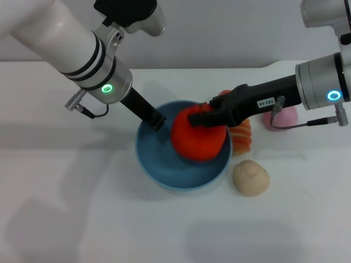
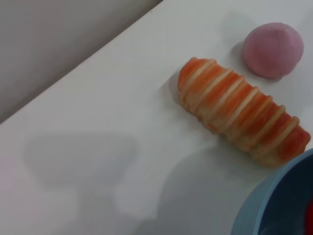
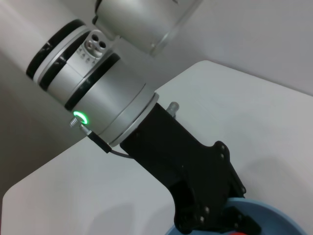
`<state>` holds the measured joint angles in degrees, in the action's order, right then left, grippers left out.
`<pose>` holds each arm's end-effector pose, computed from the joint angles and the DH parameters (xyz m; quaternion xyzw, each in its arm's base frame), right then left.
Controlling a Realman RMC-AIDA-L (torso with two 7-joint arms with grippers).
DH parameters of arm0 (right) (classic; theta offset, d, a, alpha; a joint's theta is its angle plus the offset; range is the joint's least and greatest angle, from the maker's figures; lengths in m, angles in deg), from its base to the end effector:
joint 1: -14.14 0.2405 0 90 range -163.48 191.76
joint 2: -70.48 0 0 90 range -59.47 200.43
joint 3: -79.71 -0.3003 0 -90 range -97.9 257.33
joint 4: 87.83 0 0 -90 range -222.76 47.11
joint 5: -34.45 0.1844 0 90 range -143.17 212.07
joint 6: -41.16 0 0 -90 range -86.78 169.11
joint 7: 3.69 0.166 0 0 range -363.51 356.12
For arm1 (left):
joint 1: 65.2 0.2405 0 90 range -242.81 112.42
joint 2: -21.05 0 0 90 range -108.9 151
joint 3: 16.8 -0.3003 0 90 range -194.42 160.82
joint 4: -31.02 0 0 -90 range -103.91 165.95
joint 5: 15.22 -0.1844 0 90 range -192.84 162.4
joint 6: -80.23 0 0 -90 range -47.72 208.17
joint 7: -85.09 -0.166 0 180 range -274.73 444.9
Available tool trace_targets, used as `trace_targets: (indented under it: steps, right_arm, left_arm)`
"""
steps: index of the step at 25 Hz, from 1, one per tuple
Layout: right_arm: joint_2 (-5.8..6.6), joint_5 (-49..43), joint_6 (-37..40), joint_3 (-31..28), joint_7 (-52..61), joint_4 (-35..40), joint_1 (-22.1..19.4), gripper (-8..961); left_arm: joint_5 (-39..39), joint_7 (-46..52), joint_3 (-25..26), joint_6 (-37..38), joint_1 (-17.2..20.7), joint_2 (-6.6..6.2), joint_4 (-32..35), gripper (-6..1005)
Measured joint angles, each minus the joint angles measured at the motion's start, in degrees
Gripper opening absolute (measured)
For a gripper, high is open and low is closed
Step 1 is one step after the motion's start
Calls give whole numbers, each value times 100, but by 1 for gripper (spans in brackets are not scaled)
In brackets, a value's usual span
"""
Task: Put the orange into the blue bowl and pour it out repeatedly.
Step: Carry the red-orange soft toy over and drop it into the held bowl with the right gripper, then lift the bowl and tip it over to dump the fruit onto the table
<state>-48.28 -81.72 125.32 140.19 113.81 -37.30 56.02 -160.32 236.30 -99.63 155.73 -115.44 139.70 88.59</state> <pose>0.1772 0.3844 -0.0585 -0.9473 0.2889 0.1324 0.0401 -0.1752 0.4148 -0.0818 -0.9219 -0.3096 0.1487 0.1792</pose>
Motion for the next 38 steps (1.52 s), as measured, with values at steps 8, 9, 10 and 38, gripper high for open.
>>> trace_targets:
  steps: [8,9,10,38]
  right_arm:
    - [10,79,-7,-141,-57,127,-99,304]
    - [10,86,-24,-193,-119,204,-159,352]
    - [4,157,-74,-275,-254,336,-262,399]
    - [-19,3980,-2488,-1348,-5534,-1552,-2379,666]
  left_arm:
    - [-1,9,-5,-95,83,-7,-9,0]
    - [-2,4,-5,-115,96,-10,-9,0]
    - [-1,-2,-5,-133,106,-11,-9,-1]
    - [-1405,-270,-1487,-1922,68,-17,996,-1]
